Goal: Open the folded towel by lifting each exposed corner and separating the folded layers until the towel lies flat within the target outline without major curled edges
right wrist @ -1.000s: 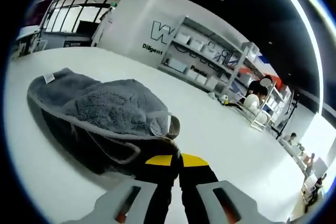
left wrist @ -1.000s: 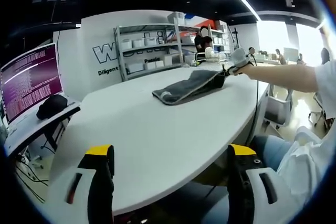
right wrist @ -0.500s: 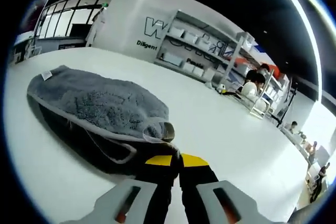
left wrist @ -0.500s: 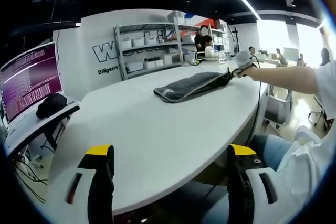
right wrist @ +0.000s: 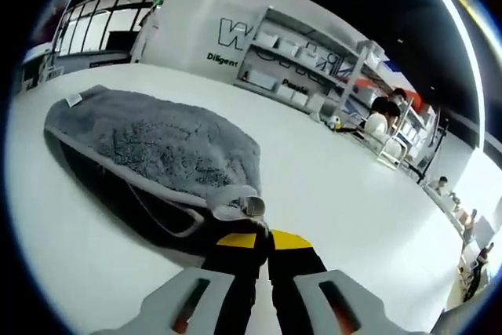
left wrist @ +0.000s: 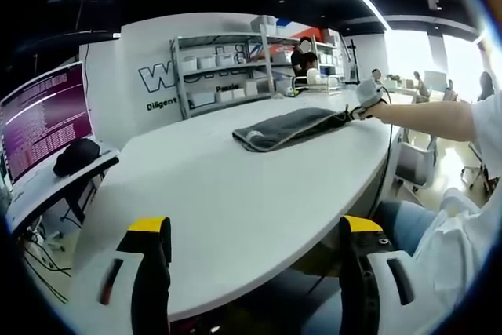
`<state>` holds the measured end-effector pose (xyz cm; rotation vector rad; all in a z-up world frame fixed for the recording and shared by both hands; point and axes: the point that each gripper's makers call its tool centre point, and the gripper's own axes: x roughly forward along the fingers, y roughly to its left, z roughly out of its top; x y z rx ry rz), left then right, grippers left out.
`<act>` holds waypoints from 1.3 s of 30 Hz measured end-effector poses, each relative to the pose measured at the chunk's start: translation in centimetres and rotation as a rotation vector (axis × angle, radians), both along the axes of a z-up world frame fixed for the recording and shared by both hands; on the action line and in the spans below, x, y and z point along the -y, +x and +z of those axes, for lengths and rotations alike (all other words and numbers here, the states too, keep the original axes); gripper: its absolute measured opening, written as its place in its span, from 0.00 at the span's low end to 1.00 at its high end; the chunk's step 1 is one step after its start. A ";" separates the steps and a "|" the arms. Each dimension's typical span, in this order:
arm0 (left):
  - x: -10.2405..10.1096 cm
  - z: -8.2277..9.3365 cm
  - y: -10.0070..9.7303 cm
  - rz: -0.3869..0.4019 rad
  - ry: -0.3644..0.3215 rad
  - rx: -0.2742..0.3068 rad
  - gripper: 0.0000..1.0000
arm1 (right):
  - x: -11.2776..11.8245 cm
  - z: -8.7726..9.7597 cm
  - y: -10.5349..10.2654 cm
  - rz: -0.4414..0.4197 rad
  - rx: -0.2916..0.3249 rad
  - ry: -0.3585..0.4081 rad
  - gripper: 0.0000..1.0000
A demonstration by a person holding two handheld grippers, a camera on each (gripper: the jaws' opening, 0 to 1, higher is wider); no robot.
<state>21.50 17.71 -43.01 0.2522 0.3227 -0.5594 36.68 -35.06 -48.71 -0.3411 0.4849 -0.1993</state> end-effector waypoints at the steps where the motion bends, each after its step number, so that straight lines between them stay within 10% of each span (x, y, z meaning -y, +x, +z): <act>1: 0.1 0.0 0.0 -0.002 0.002 -0.001 0.87 | -0.1 -0.2 -0.3 0.000 -0.003 0.000 0.00; 39: 6.1 1.1 3.9 -0.185 -0.030 0.022 0.87 | 1.7 -0.4 -2.1 0.108 -0.048 -0.066 0.07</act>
